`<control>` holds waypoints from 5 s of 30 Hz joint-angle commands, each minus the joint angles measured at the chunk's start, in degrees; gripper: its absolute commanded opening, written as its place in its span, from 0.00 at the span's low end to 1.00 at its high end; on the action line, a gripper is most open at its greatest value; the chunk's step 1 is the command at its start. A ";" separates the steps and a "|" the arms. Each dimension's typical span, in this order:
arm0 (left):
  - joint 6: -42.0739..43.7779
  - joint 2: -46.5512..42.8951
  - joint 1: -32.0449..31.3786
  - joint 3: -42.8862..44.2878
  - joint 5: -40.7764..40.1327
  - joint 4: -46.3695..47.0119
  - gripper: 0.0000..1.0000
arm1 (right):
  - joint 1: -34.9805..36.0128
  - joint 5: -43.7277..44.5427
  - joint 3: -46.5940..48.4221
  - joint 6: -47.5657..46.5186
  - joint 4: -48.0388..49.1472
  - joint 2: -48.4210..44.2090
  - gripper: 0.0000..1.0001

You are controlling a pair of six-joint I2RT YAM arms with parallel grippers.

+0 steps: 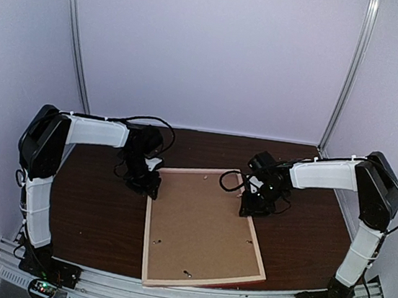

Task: Put the photo into the frame
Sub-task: Press the fastener onto the backboard.

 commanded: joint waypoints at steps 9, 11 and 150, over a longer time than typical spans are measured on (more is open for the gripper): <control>-2.63 0.84 -0.38 0.39 -7.50 -1.40 0.52 | 0.04 0.84 -1.02 0.43 1.24 3.51 0.38; -2.76 1.38 -0.38 0.89 -8.29 -1.39 0.52 | 0.08 0.66 -0.93 0.52 1.40 3.51 0.38; -13.54 -3.29 -2.20 -10.27 2.14 13.84 0.45 | 0.09 -1.88 -4.56 1.77 5.31 4.22 0.37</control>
